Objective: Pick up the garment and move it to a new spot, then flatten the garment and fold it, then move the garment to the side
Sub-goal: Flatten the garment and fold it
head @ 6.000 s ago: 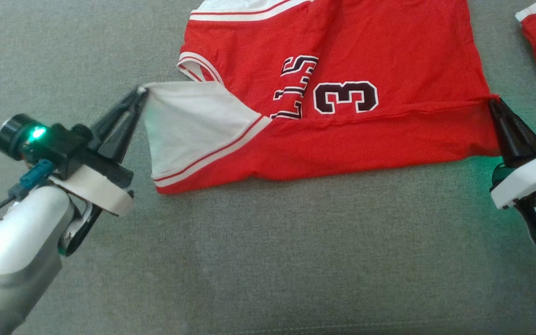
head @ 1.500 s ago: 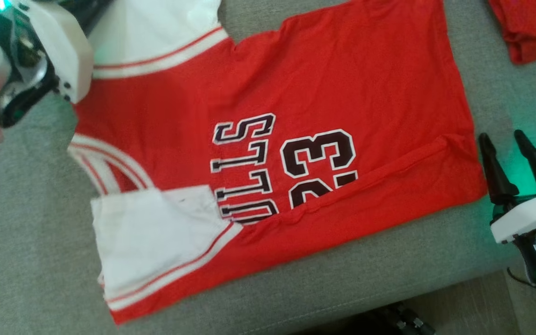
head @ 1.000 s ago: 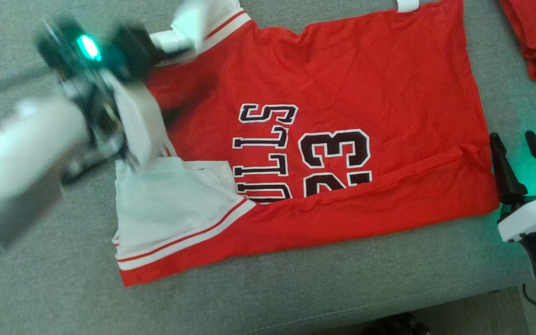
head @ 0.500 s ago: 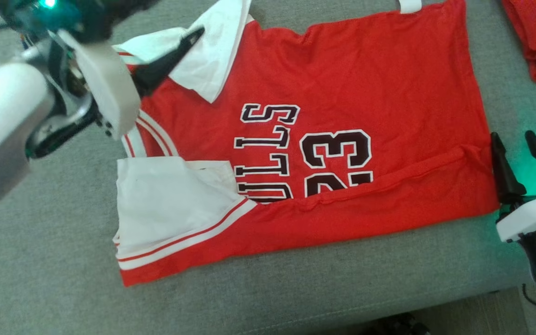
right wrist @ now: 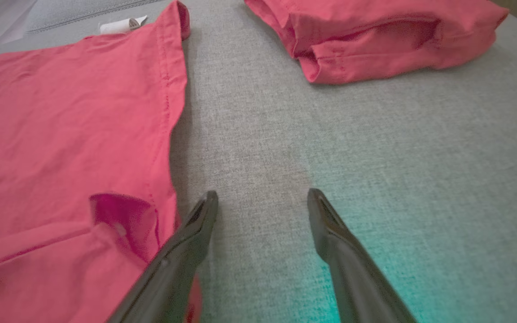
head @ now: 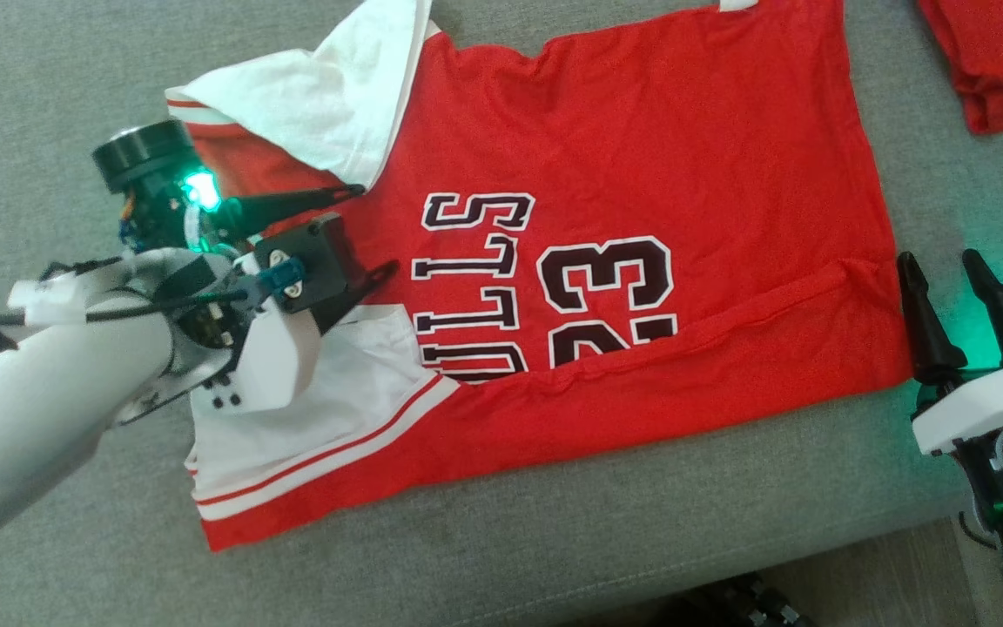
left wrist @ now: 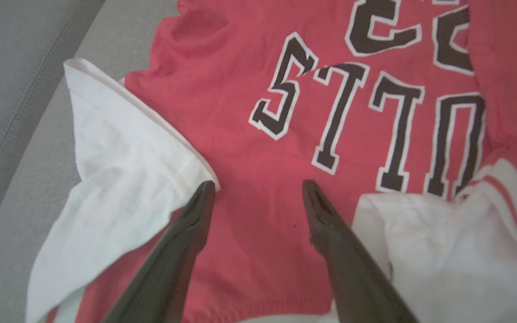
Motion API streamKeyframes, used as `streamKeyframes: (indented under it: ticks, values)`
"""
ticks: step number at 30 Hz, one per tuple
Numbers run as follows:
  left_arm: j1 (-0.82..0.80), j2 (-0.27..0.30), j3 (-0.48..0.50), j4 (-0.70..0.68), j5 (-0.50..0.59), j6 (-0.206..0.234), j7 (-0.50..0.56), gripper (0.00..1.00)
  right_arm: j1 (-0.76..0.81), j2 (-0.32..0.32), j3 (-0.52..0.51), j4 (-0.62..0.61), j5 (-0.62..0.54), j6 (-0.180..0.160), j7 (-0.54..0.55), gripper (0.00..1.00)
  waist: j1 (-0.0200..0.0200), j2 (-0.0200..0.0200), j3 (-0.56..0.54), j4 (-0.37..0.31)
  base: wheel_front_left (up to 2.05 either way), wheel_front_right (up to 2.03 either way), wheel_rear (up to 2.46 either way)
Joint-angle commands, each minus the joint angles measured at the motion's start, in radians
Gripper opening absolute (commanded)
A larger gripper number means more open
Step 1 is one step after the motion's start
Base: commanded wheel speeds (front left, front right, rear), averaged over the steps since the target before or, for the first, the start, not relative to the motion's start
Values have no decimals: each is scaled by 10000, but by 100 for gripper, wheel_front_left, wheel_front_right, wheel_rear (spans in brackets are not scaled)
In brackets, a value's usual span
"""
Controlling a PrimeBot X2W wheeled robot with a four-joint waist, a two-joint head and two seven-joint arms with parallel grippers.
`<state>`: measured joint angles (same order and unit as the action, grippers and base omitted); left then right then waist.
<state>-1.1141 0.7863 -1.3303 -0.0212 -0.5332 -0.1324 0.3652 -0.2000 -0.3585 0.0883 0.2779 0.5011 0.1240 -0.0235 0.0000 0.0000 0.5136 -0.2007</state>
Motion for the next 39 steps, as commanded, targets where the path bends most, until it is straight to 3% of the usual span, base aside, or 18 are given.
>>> streamKeyframes:
  ticks: [1,10,28,29,31,34,35,39]
  values:
    - [-260,380,502,-244,171,17,-13,100,-27,-205,118,-178,48,67,-110,100,0,0,18,-15,0,0,0]
    - [-419,493,501,323,1307,17,-782,100,-95,-195,234,23,141,67,-211,100,0,0,39,-75,0,0,0]
    - [-724,-185,500,2113,2457,17,-2642,100,-61,-237,391,227,256,67,-206,100,0,0,-30,-136,0,0,0]
    - [-702,-204,500,2123,2466,17,-2653,97,-62,-237,402,226,260,67,-206,100,0,0,-33,-141,0,0,0]
    - [-655,-239,500,2116,2479,17,-2652,52,-61,-242,412,232,263,67,-207,100,0,0,-40,-143,0,0,0]
    - [-574,-243,500,2052,2519,17,-2595,9,-57,-243,413,247,261,67,-207,100,0,0,-55,-145,0,0,0]
    - [-545,-239,500,2023,2504,17,-2577,0,-55,-244,412,252,259,67,-207,100,0,0,-61,-143,0,0,0]
    - [-572,-232,500,1920,2427,17,-2668,0,-108,-294,396,194,235,67,-271,100,0,0,-102,-113,0,0,0]
